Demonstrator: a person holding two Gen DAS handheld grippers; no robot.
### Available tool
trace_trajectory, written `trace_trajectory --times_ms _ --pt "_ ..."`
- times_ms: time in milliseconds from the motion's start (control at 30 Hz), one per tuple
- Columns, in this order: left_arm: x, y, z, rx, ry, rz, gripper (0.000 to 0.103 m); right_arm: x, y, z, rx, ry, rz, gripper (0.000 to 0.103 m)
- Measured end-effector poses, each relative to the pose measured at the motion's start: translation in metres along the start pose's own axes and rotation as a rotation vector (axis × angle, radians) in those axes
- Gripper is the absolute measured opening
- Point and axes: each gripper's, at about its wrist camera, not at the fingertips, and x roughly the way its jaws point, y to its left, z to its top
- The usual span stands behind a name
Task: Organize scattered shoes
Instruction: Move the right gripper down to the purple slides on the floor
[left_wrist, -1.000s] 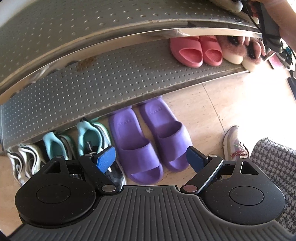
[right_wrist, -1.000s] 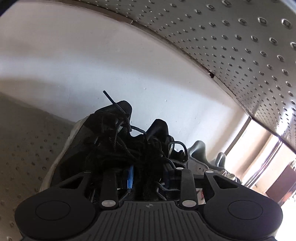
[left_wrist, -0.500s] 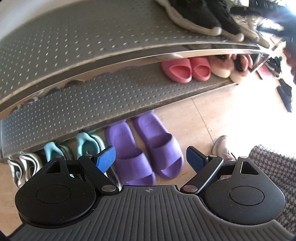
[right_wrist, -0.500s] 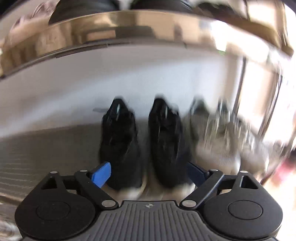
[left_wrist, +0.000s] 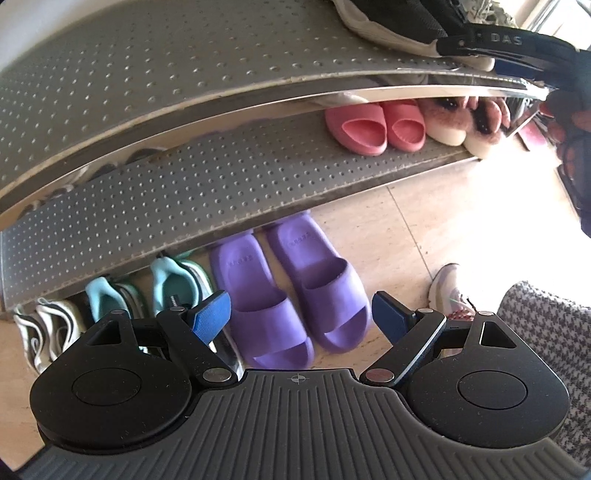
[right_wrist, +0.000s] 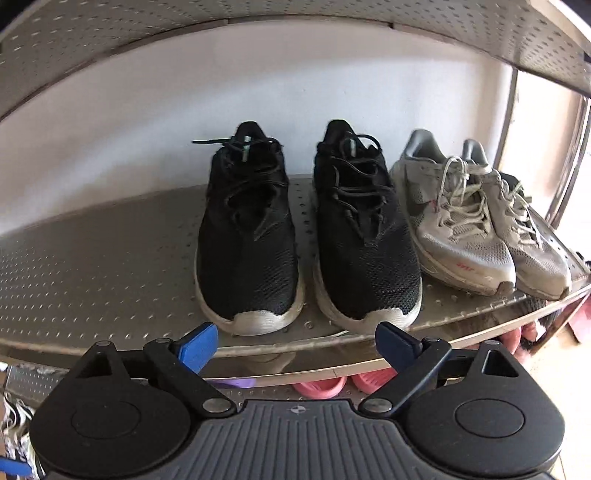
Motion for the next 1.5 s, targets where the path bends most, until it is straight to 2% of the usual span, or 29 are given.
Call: trace_trajectory --times_ms 133,333,467,633,733,800,867,933,1100,1233,1333,1433,1500 --pt "-0.001 0.0 -0.001 0.007 -0.001 0.001 0.088 0.014 -0.006 0.0 0.02 0.0 0.001 0.101" --pt "0.001 0.006 0.0 -0.008 0.001 0.012 0.088 0.019 -0.008 -0.002 -0.004 -0.02 0.014 0.099" --pt "-0.001 0.013 0.001 -0.019 -0.004 0.011 0.088 0.012 -0.009 -0.003 -0.016 0.021 0.013 0.096" --pt "-0.011 0.041 -0.004 -0.109 -0.04 0.06 0.088 -0.009 0.001 -0.014 -0.06 0.114 0.065 0.097" --pt "-0.018 0.06 -0.015 -0.183 -0.057 0.089 0.088 -0.006 0.022 -0.036 -0.109 0.225 0.118 0.096" --pt "-0.02 0.071 -0.019 -0.225 -0.057 0.099 0.088 0.013 0.048 -0.065 -0.171 0.373 0.14 0.087" --pt "-0.02 0.075 -0.021 -0.238 -0.055 0.101 0.088 0.032 0.07 -0.088 -0.226 0.484 0.151 0.059" --pt "-0.02 0.079 -0.023 -0.241 -0.05 0.101 0.088 0.061 0.096 -0.118 -0.274 0.639 0.176 0.05" --pt "-0.016 0.084 -0.022 -0.244 -0.033 0.086 0.088 0.115 0.136 -0.157 -0.317 0.817 0.164 0.049" --pt "-0.011 0.089 -0.02 -0.259 -0.015 0.086 0.088 0.15 0.155 -0.173 -0.292 0.867 0.136 0.049" --pt "-0.008 0.093 -0.018 -0.27 -0.005 0.077 0.088 0.177 0.165 -0.183 -0.224 0.892 0.136 0.049" --pt "-0.006 0.096 -0.015 -0.274 -0.001 0.077 0.088 0.202 0.171 -0.205 -0.21 0.975 0.103 0.049" --pt "-0.004 0.097 -0.013 -0.277 0.003 0.082 0.088 0.216 0.172 -0.226 -0.231 1.062 0.083 0.057"
